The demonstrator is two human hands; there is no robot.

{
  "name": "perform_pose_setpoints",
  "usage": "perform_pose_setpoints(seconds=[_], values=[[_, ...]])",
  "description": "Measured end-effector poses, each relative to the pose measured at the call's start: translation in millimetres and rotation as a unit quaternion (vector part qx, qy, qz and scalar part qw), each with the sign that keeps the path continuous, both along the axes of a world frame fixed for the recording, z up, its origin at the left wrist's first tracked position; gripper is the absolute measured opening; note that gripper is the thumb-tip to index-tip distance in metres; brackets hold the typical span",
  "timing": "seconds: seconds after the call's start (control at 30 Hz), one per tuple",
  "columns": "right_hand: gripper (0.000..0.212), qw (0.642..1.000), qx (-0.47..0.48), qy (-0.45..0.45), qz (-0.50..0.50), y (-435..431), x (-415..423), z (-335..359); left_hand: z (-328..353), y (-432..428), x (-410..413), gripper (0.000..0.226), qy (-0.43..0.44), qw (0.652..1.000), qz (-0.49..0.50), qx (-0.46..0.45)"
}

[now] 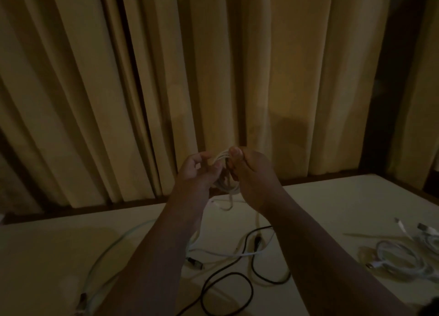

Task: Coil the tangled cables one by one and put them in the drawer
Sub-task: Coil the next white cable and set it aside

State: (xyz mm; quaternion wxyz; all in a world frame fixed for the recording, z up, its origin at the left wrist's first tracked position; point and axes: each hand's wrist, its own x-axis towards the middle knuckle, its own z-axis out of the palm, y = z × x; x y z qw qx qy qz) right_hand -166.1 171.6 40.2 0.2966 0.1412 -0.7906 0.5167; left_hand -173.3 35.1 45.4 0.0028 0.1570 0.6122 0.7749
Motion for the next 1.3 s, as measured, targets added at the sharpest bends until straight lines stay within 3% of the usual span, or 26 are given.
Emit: perform_pose_setpoints(seconds=[0.13,0.23,0.3,0.37,0.43,0.5,0.57,0.63,0.7,0.8,0.87,0.97,1.1,1.3], values=[[0.038,0.999,0.036,-0.013,-0.029,2,-2,-4,0,0,0,0.042,-0.053,0.995,-0.058,0.054],[0.037,0.995,0.08,0.004,-0.06,4,-2,-3,-2,-3,-3,0.031,-0.084,0.984,-0.117,0.108],[0.038,0.991,0.105,-0.004,-0.079,5,-3,-3,-3,-5,-4,0.037,-0.07,0.982,-0.141,0.108],[0.041,0.991,0.108,-0.018,-0.081,5,-4,-3,-6,-4,-3,0.051,-0.036,0.993,-0.106,0.04],[0.039,0.992,0.093,-0.03,-0.083,6,-6,-6,-7,0,-3,0.037,0.035,0.997,0.007,-0.071],[0.038,0.992,0.081,-0.036,-0.089,7,-8,-8,-8,0,-3,0.027,0.14,0.966,0.105,-0.191],[0.038,0.992,0.081,-0.036,-0.094,10,-9,-8,-6,-3,-5,0.025,0.231,0.911,0.156,-0.303],[0.038,0.989,0.096,-0.035,-0.104,15,-9,-7,-1,-10,-5,0.017,0.282,0.869,0.203,-0.352],[0.038,0.989,0.095,-0.048,-0.101,19,-9,-6,5,-19,-5,0.005,0.268,0.882,0.215,-0.323],[0.042,0.994,0.049,-0.091,-0.032,20,-7,-3,9,-28,-9,0.01,0.144,0.963,0.116,-0.196],[0.044,0.989,0.034,-0.137,0.033,21,-4,-1,11,-35,-13,0.011,0.115,0.974,0.101,-0.168],[0.042,0.973,0.056,-0.2,0.102,25,6,7,12,-43,-16,0.011,0.182,0.937,0.148,-0.259],[0.038,0.962,0.096,-0.227,0.118,32,12,10,14,-40,-10,0.011,0.291,0.864,0.201,-0.358],[0.034,0.943,-0.168,-0.167,0.235,28,12,13,10,-42,-16,0.012,0.403,0.823,0.248,-0.316]])
